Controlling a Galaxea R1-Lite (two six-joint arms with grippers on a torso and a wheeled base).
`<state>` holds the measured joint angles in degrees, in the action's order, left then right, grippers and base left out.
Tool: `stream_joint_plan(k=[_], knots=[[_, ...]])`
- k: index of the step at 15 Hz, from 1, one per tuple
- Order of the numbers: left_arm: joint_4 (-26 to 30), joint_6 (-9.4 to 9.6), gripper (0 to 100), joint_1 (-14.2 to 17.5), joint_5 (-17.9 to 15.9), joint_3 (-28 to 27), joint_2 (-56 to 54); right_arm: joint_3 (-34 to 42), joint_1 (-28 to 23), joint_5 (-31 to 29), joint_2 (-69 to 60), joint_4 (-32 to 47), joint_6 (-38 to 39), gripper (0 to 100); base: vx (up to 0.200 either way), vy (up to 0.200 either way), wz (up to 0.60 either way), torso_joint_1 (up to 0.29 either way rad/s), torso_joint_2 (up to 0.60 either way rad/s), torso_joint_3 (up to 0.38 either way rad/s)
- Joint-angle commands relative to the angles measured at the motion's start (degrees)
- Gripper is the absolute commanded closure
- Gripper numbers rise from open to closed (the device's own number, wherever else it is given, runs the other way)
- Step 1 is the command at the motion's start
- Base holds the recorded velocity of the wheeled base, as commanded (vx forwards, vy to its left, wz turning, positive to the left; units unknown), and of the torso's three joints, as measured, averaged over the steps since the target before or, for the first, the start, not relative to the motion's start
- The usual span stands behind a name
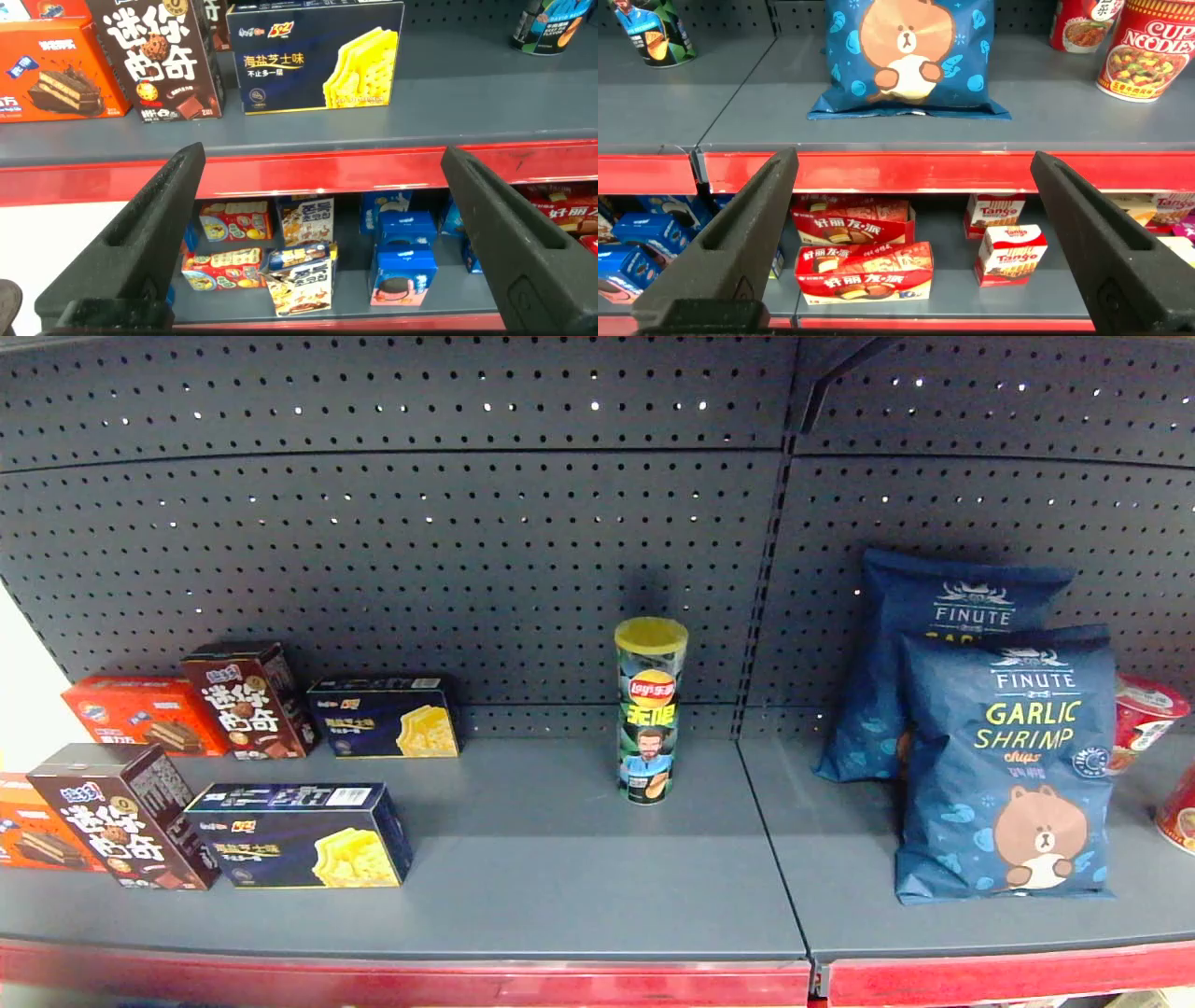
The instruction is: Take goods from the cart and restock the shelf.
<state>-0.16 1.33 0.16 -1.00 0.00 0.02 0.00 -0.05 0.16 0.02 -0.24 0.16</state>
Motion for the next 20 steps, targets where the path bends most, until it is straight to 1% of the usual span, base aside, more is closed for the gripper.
stream_joint_plan(k=[1, 7, 17, 20], knots=[[0.0, -0.01, 0, 0.0, 0.0, 0.0, 0.0, 0.0, 0.0, 0.0, 0.1, 0.0, -0.1, 0, 0.0, 0.0, 0.0, 0.0, 0.0, 0.0], [0.0, -0.01, 0, 0.0, 0.0, 0.0, 0.0, 0.0, 0.0, 0.0, 0.1, 0.0, -0.1, 0, 0.0, 0.0, 0.0, 0.0, 0.0, 0.0], [0.1, -0.01, 0, 0.0, -0.1, 0.0, 0.0, 0.0, 0.0, -0.1, 0.1, 0.0, -0.2, 0, 0.0, 0.0, 0.6, 0.004, 0.0, 0.001], [0.2, 0.34, 0, -0.1, -0.1, 0.0, 0.0, 0.0, 0.0, -0.1, 0.1, 0.1, -0.2, 0, 0.0, 0.0, 0.6, 0.002, 0.0, 0.005]])
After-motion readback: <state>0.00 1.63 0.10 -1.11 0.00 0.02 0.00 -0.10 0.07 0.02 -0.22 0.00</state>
